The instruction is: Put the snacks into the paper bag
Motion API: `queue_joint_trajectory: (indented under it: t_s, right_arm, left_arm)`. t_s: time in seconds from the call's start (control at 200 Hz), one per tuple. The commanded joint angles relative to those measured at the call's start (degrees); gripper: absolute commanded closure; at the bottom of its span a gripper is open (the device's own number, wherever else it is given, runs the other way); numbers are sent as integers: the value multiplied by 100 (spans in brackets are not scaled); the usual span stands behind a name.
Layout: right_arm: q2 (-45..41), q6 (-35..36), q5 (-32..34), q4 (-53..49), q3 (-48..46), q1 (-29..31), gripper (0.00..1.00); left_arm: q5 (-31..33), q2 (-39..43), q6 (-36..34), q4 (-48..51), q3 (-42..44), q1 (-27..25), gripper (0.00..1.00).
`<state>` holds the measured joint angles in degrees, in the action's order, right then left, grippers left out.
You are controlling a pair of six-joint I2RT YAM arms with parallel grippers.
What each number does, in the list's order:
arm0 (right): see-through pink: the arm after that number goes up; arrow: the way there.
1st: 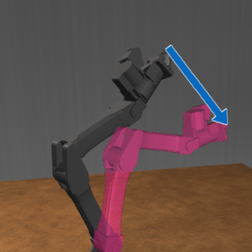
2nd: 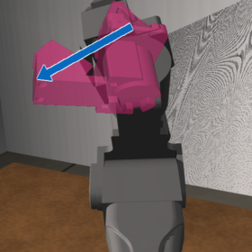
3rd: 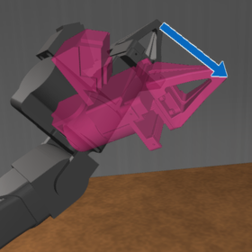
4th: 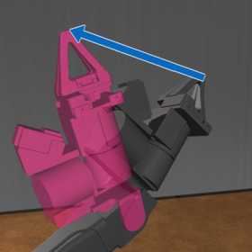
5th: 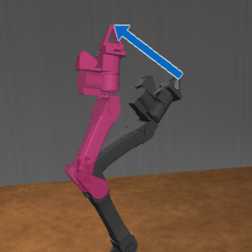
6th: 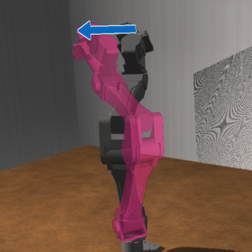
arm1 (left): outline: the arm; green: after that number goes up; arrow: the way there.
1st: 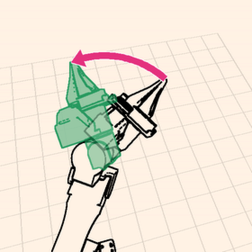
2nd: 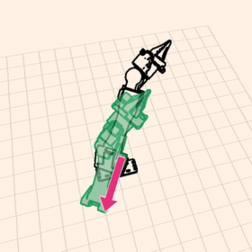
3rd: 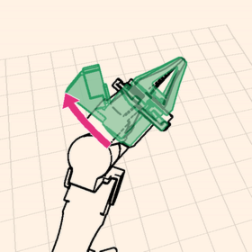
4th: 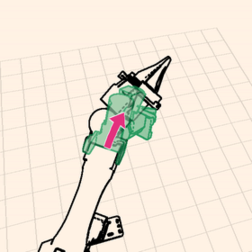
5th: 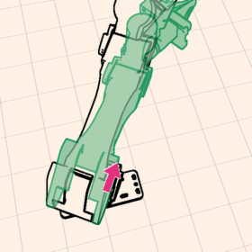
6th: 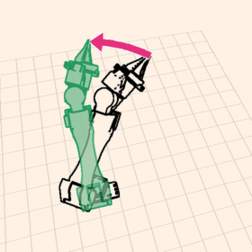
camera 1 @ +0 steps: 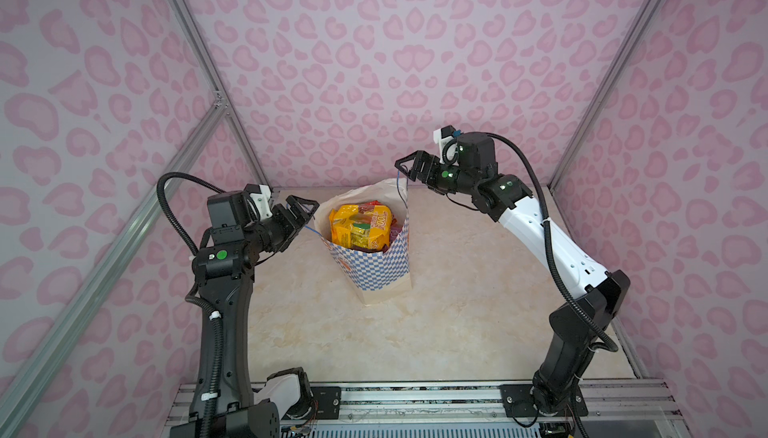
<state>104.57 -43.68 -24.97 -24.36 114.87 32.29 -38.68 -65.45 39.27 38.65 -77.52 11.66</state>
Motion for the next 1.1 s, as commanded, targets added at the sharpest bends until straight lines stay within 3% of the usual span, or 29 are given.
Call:
queue_joint_trajectory:
  t_s: [0.0, 0.235, 0.525, 0.76, 1.095]
  right_arm:
    - [186, 121, -119, 115, 209, 95, 1]
    - [696, -149, -327, 94, 759, 160, 1]
    - [914, -602, -286, 314, 745, 233, 1]
    - [1203, -907, -830, 989, 1037, 372, 1]
    - [871, -800, -1226, 1262, 1360, 284, 1]
  left_arm:
    - [-343, -51, 261, -900, 8, 3, 3]
    - [-612, -240, 721, -1821, 160, 3, 3]
    - [-898, -341, 1222, -2616, 219, 3, 3]
    - [-1034, -392, 1435, -2940, 247, -45, 3]
    - [-1293, -629, 1759, -3389, -478, -481, 3]
